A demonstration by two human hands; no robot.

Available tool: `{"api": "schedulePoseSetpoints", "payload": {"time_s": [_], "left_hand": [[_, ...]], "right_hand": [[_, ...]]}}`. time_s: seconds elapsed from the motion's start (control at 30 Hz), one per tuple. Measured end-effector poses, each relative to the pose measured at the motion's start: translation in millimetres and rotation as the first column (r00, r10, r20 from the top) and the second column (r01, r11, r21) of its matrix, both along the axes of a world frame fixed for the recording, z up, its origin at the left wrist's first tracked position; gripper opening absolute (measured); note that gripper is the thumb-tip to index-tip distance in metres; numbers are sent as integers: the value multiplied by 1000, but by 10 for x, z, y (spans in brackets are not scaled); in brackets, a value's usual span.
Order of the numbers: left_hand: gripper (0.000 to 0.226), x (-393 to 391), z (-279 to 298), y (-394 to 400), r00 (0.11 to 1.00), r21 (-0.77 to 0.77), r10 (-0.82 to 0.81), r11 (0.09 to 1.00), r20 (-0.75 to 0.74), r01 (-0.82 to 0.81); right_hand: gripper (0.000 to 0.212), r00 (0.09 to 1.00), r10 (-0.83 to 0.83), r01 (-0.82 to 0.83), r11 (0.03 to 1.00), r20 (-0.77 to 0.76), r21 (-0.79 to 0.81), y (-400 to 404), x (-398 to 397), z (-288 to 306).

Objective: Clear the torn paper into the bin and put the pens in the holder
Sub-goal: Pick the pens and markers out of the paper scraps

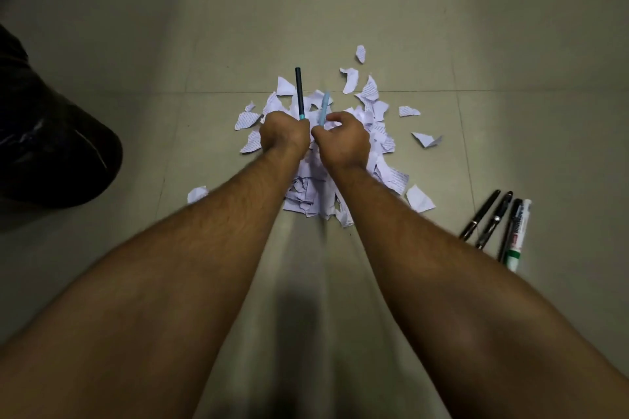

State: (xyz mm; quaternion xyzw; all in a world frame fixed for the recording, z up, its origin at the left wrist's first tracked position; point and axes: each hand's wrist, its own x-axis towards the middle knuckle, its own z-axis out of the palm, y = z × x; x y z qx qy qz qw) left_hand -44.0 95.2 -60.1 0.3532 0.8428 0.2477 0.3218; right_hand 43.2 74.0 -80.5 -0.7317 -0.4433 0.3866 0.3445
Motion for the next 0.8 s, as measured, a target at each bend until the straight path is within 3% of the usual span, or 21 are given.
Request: {"api": "schedulePoseSetpoints", "payload": {"time_s": [0.17,0.3,0.43,0.53,0.7,0.8], "left_hand": [[26,406,102,-300,990,29,-47,999,133,43],[26,1017,99,-590,961,-15,-196,979,194,203],[27,1612,45,-937,894,-96,-371,910,253,404],[33,1945,-49,-1108,838,-155,-517,826,173,541],[36,2128,-201,-1184,767,-226,-640,742,43,632],[39,2157,-262,-1258,708,-252,-706,687,-12,682]], "right_hand": [[44,934,-243,241,970,-261,-38,-341,529,104],[46,880,-396,384,918,-263,-100,-778,1058,136],[40,872,-478,458,871,-100,-176,-1270,1589,128],[37,895,-440,445,878,70,-175,-1566,1866,115],[26,910,-287,361,904,299,-229,-1684,1966,65],[26,902,-266,367,888,341,-278,-1689,2031,39]]}}
